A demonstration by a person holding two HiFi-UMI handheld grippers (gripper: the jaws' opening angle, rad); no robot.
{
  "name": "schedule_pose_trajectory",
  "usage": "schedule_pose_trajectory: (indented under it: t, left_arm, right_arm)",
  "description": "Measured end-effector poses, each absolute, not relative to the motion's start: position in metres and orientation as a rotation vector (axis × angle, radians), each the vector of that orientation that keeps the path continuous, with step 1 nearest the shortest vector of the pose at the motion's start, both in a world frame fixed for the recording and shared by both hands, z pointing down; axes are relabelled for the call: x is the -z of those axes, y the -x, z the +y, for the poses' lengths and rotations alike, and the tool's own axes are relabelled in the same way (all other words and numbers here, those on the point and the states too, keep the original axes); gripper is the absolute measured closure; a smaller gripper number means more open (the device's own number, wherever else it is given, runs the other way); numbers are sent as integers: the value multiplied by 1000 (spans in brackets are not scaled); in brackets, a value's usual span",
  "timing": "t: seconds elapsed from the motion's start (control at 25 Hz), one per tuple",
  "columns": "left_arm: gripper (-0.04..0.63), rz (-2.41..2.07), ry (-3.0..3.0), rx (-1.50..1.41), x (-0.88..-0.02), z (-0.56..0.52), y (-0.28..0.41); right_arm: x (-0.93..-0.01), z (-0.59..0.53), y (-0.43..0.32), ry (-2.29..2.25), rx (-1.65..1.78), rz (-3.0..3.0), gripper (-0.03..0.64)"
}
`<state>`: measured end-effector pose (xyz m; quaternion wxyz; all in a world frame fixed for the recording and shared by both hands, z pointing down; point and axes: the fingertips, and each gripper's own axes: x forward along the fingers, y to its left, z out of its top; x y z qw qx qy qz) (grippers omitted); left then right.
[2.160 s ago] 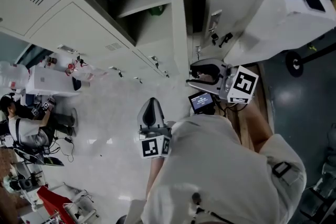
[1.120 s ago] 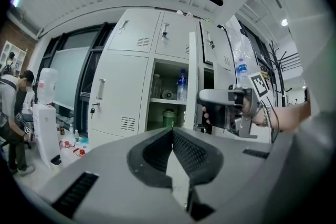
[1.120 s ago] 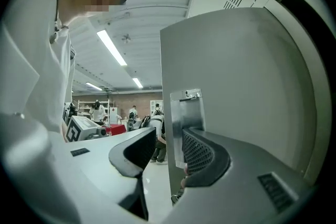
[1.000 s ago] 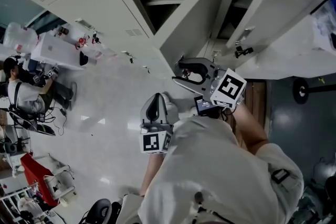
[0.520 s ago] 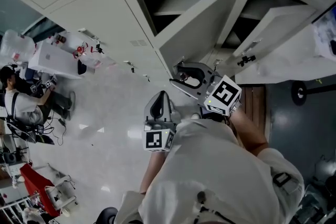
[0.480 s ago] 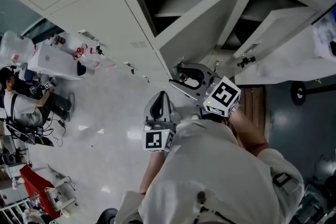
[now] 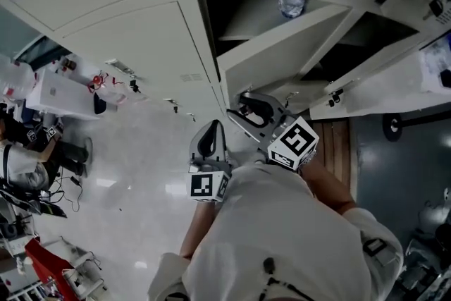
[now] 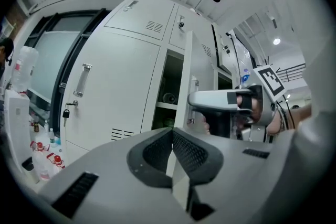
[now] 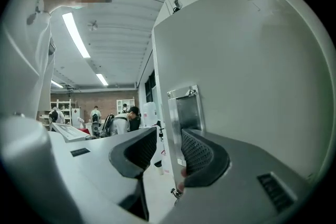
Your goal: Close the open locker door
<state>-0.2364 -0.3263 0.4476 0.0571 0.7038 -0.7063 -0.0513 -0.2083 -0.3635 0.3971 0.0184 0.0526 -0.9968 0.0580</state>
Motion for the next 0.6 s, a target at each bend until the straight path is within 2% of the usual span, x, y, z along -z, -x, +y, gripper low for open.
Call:
schedule_pose_trajectory:
  t: [0.12,0.36,0.6]
  left_arm:
    - [588,-2106,-2155,162,-446,-337,248]
    - [588,-2010,-2238,168,-445,-357,265]
    - [588,-1884,-2341,156,-448,-373,272]
  right_arm:
    - [-397,-371,219,-207,-136,-3079,465]
    - [-399,-395,233,-390,-92,-3045,534]
    - [-399,-409,245,-565,-123,-3019,534]
